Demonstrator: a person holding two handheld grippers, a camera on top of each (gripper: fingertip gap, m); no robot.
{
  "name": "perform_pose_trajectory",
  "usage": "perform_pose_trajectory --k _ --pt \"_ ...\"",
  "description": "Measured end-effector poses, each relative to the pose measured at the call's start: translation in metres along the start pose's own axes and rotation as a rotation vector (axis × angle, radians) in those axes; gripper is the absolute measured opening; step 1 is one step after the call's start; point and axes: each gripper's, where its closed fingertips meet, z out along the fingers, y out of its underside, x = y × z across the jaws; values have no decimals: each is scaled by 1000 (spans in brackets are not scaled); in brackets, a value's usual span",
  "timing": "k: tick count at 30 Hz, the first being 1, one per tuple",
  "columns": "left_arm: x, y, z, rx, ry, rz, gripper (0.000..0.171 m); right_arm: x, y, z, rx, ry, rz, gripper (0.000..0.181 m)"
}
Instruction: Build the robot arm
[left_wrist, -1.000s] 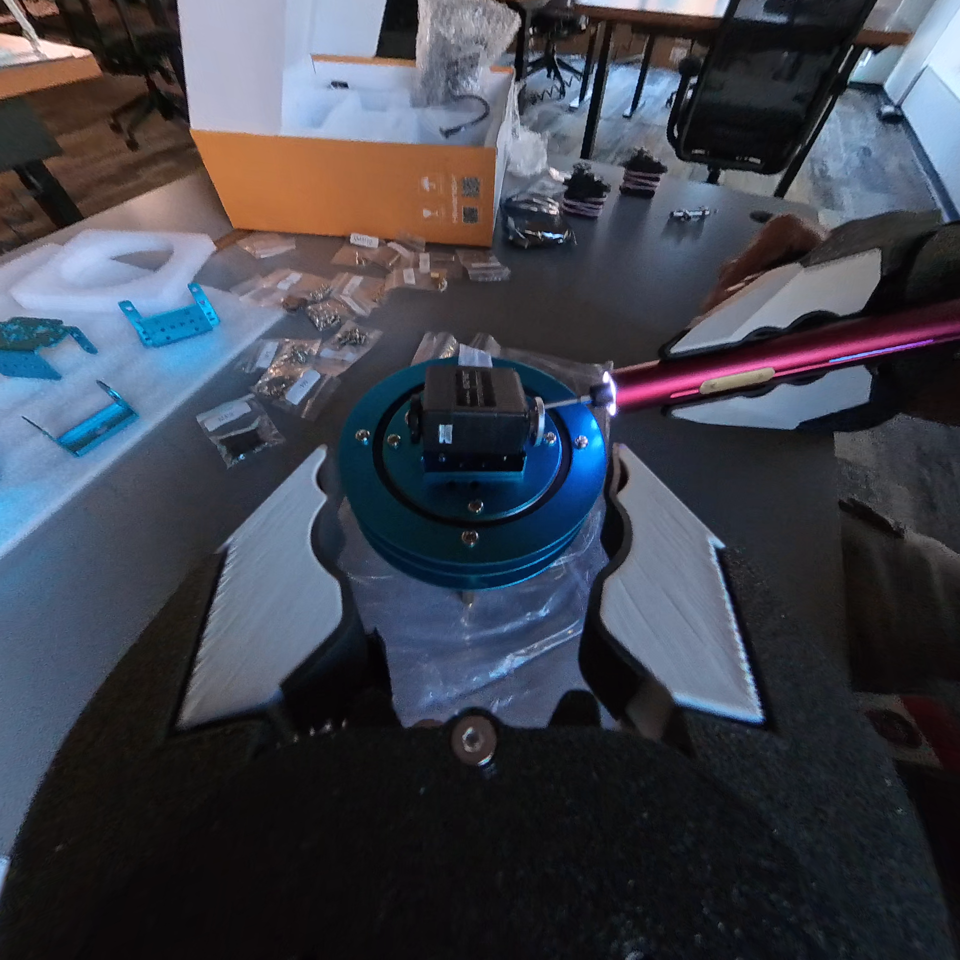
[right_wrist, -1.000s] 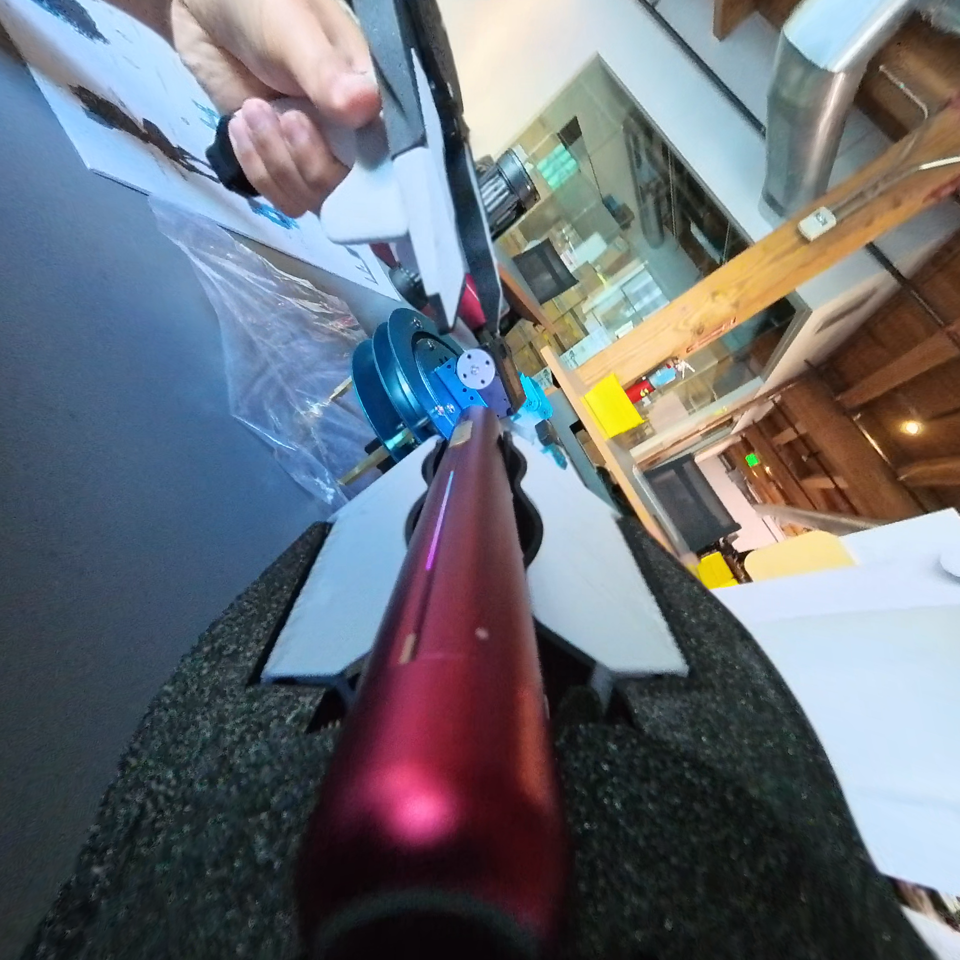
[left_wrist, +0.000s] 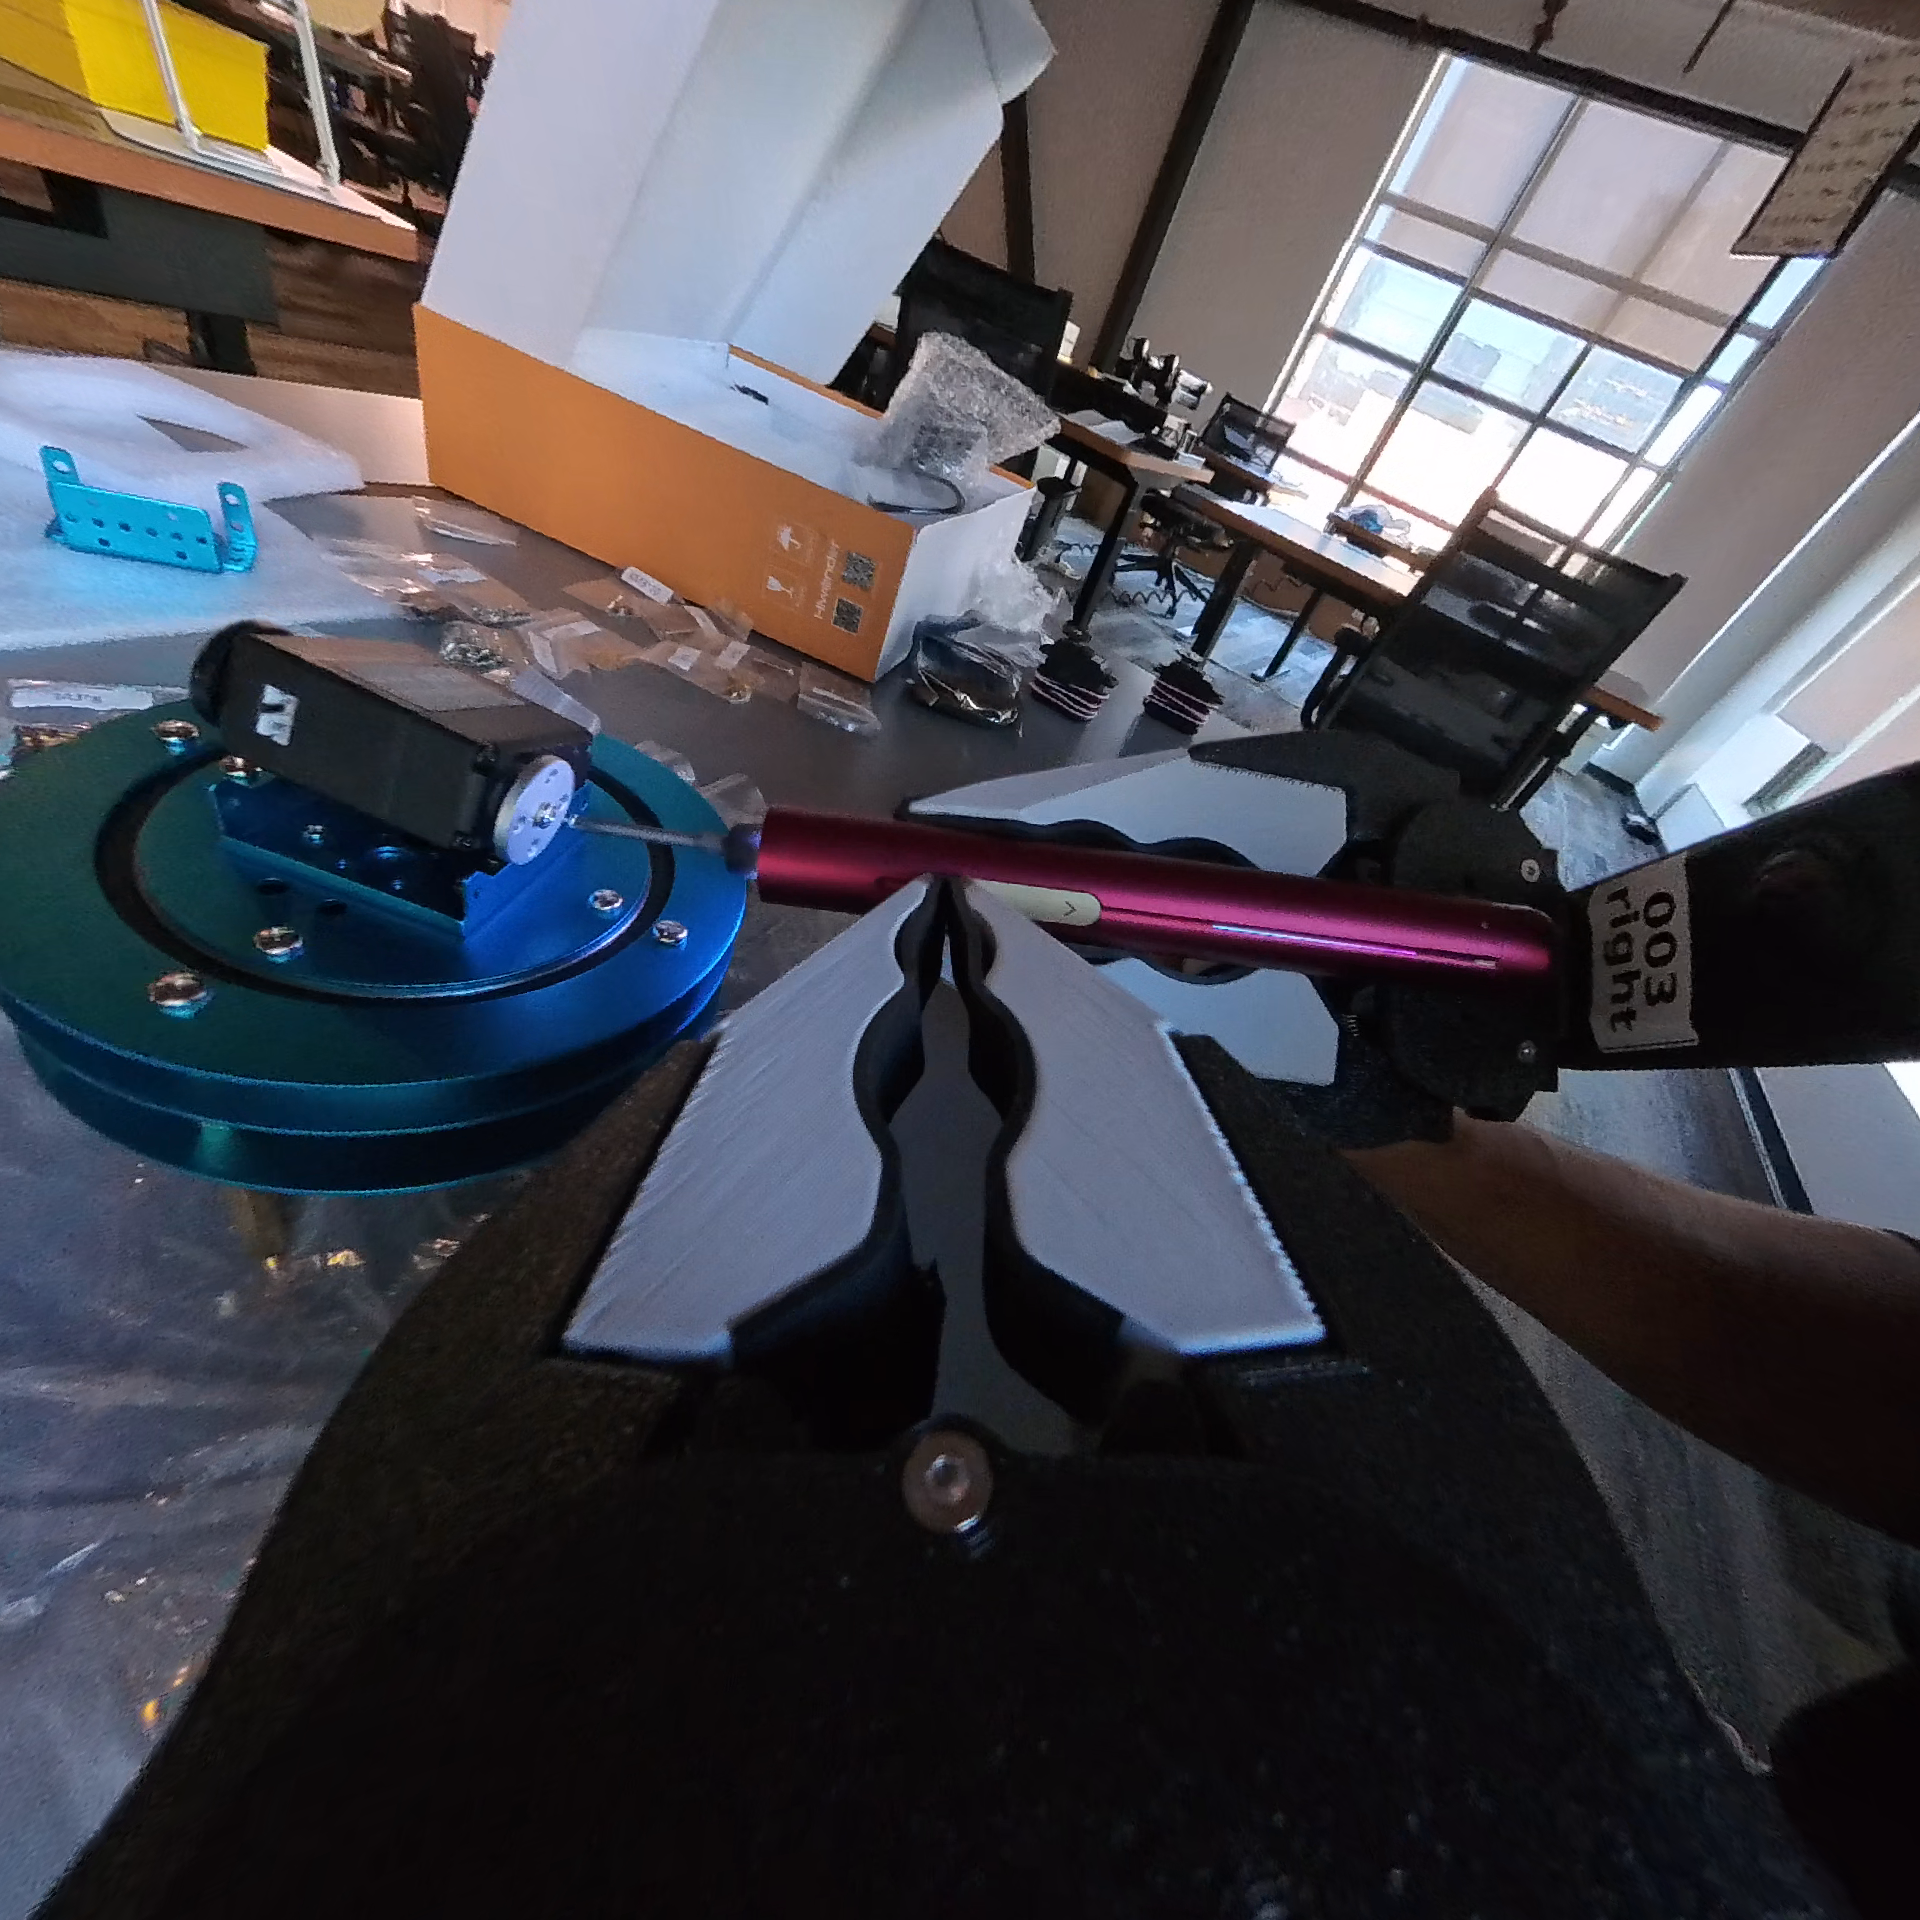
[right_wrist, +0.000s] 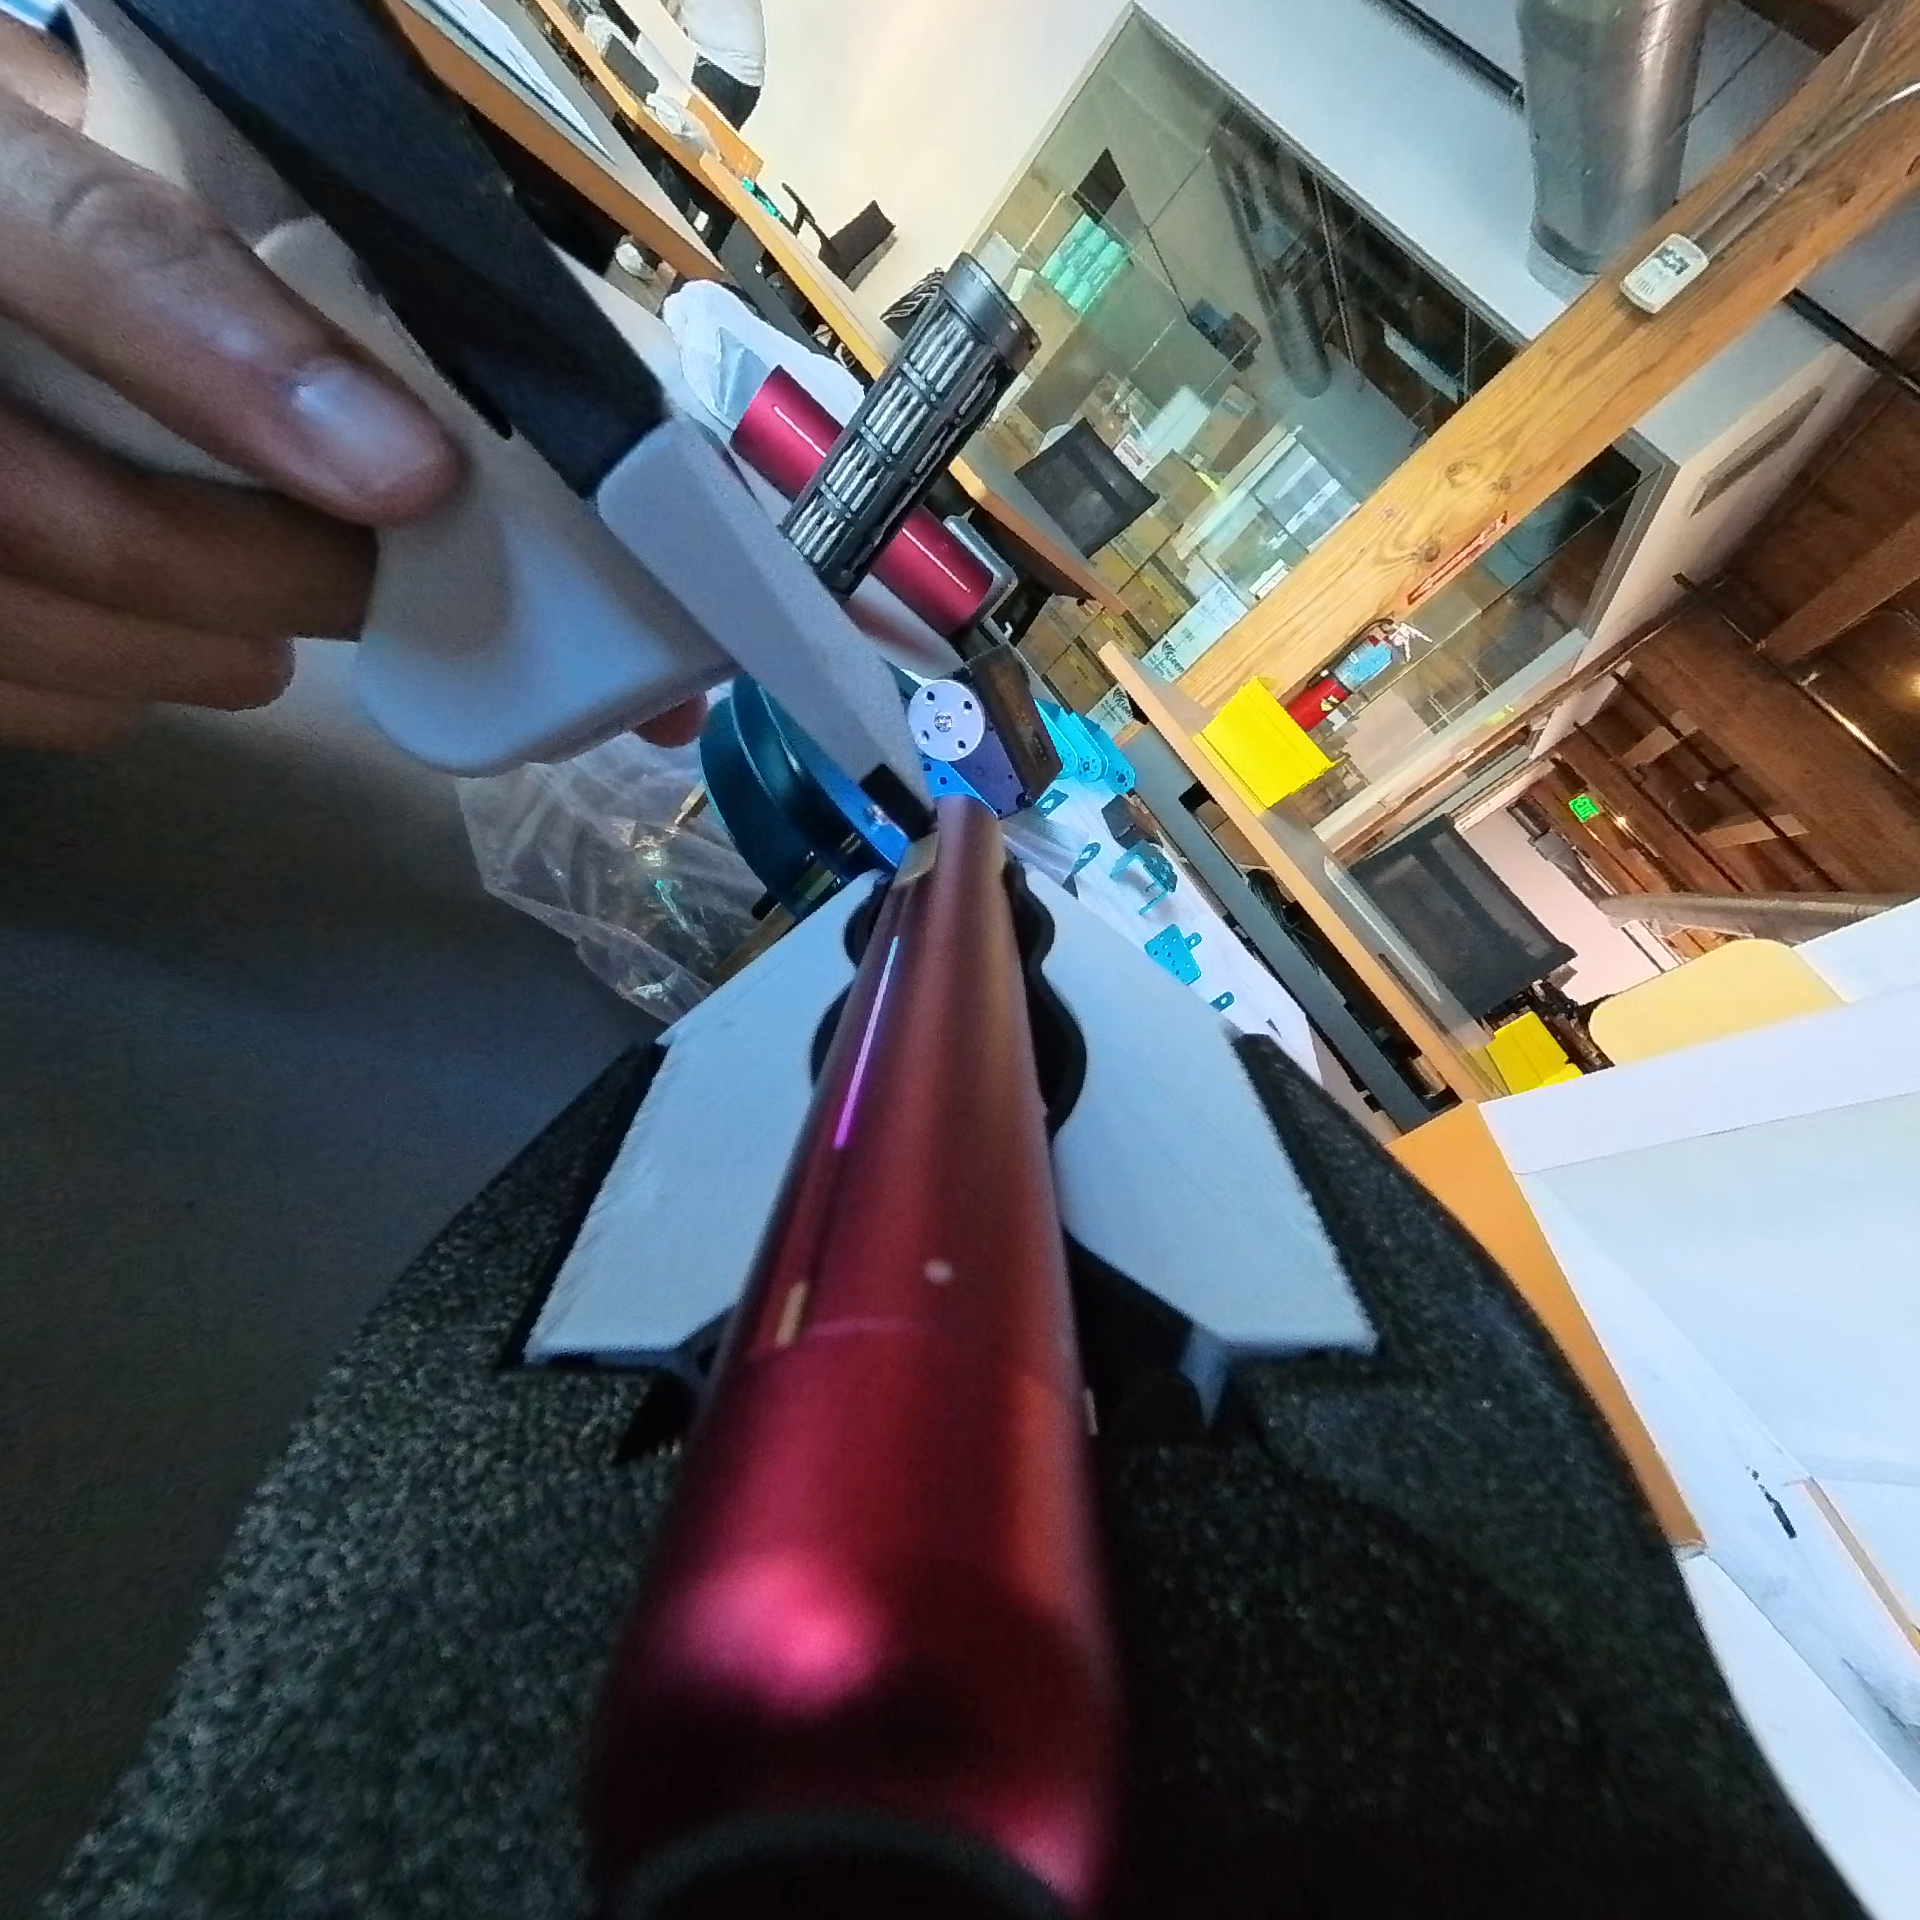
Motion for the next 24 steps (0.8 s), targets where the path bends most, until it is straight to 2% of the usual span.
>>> perform_pose_trajectory --k 16,18,21,24 --pt "1 2 1 -48 -136 185 0 -1 0 0 -4 -4 6 21" --pt "-2 6 1 -70 -147 177 0 -5 4 1 -47 -14 -11 21" --pt "-1 2 -3 -30 -138 169 0 -6 0 2 -29 -11 -33 20" --pt "16 -6 -4 -1 -93 198 0 -9 -4 1 -5 -15 -82 21"
